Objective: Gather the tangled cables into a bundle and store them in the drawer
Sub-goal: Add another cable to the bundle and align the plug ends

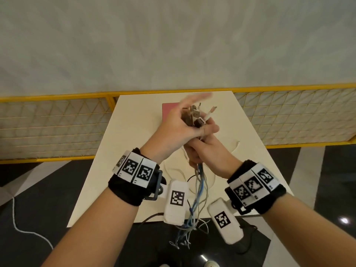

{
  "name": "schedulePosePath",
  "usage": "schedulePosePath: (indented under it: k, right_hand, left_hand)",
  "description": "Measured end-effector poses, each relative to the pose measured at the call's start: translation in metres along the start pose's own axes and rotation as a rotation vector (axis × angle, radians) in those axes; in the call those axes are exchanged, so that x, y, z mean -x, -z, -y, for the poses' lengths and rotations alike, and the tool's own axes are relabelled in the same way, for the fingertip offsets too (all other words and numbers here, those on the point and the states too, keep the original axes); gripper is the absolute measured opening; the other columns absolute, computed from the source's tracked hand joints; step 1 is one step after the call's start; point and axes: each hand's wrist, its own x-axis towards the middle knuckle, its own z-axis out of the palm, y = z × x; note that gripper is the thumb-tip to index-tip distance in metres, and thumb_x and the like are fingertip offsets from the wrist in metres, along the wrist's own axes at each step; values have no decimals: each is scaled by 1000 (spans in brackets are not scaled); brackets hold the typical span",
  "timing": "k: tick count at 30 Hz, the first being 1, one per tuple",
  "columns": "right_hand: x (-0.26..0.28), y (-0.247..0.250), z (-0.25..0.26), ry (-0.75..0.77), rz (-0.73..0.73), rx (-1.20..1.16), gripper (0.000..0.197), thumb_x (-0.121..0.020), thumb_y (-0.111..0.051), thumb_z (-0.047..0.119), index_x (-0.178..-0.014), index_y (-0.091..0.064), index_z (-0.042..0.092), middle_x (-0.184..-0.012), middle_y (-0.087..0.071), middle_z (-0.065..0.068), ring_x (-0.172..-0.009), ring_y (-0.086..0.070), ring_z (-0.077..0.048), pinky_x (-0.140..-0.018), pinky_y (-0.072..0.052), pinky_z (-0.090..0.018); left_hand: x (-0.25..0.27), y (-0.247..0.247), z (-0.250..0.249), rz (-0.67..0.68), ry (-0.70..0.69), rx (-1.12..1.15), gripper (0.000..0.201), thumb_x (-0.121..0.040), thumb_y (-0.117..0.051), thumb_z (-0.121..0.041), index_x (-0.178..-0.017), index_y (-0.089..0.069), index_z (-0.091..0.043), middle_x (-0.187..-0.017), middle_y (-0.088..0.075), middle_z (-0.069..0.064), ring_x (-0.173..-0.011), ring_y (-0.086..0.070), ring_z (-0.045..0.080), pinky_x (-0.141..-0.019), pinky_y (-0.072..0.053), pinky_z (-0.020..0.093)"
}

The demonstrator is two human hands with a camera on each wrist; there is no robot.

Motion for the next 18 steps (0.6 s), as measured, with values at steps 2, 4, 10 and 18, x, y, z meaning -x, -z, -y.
schedulePosePath:
  k: [2,4,10,18]
  right_hand:
    - [-3,-1,-1,-27,-20,-14,39,-96,-35,4,-59,-31,15,-41,-30,8,-36,-24,-9,-39,-30,-22]
    - [-6,0,-2,-56,-23,-48,35,-92,-31,1,-61,-31,16,-40,-28,9,-35,-21,-8,-38,-27,-19]
    - [-4,4,-5,-85,-4,-99,46,-96,-47,18,-54,-31,17,-44,-27,5,-38,-22,-10,-41,-27,-21]
    - [-5,10,0,-122,75,-155,47,-93,-50,18,-50,-29,21,-47,-25,4,-42,-21,-14,-47,-35,-25]
  left_hand:
    - [-1,6,2,41,-44,51,86,-68,-85,-2,-140,-46,-31,-95,-64,10,-87,-63,18,-96,-50,31]
    - [0,10,3,147,-71,67,93,-65,-86,0,-143,-43,-27,-94,-61,6,-88,-61,16,-96,-49,34]
    - [0,8,3,69,-134,34,17,-89,-66,-14,-105,-61,-12,-96,-60,4,-88,-56,15,-83,-47,28]
    - [-6,8,3,150,-20,31,26,-101,-38,-3,-115,-60,-8,-91,-60,4,-83,-58,13,-79,-49,22]
